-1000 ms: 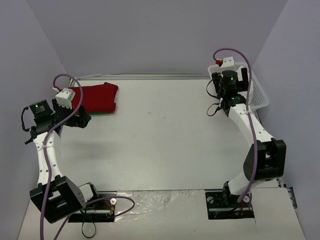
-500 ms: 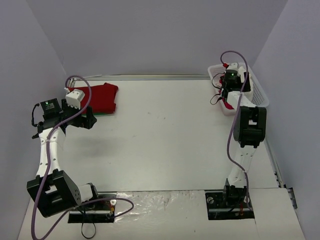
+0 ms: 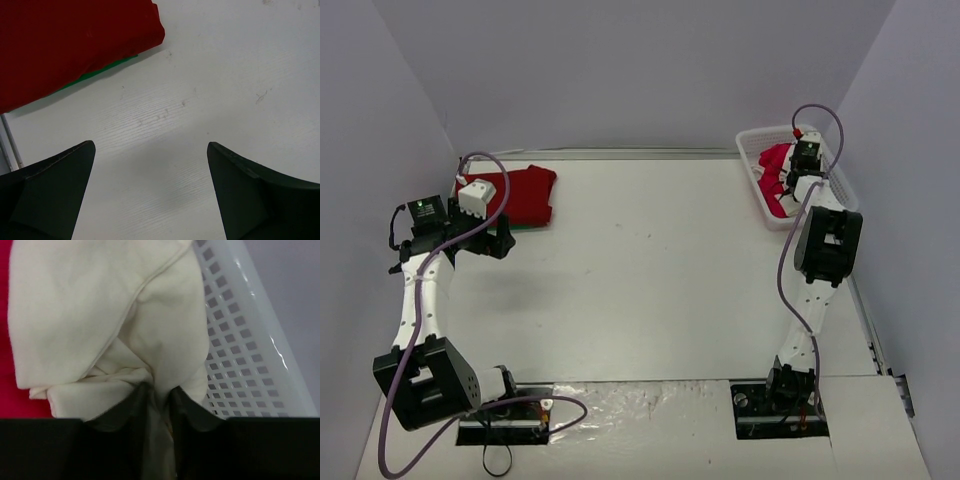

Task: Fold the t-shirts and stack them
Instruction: Grab crumpled tshirt from bin with the right arm

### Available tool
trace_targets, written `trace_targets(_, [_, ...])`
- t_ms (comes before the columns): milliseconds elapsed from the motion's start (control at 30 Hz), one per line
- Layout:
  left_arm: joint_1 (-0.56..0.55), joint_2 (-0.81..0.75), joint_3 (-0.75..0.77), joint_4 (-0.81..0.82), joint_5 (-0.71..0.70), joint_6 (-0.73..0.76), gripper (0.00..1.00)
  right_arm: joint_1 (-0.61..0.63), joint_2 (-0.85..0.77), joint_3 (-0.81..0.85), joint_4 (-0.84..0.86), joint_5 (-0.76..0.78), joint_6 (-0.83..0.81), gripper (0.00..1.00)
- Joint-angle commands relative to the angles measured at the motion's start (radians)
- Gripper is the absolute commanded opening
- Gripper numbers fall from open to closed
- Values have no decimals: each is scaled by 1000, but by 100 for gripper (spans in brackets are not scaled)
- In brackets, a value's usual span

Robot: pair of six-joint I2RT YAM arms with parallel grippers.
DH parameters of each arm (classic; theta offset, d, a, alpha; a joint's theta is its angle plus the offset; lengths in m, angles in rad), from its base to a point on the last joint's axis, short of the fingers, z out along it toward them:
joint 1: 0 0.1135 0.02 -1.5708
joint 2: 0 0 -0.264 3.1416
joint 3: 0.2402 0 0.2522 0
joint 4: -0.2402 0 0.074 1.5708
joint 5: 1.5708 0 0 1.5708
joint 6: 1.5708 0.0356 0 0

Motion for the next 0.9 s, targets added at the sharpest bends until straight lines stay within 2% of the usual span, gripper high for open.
trace_targets(0, [-6, 2, 0, -10, 0, 26, 94, -2, 7, 8, -89, -75, 37, 18])
trace_targets(33, [-6, 2, -3, -10, 0, 27, 94, -4, -1, 0, -89, -82, 35, 2])
trace_targets(67, [-6, 4, -6, -10, 2, 32, 94, -4, -6, -6, -89, -79, 35, 0])
trace_targets(300, [-6, 10, -12, -14, 9, 35, 94, 2, -91, -84, -89, -85, 38, 0])
trace_targets(533, [-9, 7, -7, -23, 34, 34, 94, 10, -266, -156, -80, -137, 45, 0])
trace_targets(867, [-12, -10, -12, -22, 45, 26, 94, 62, -478, -396, 61, -88, -55, 0])
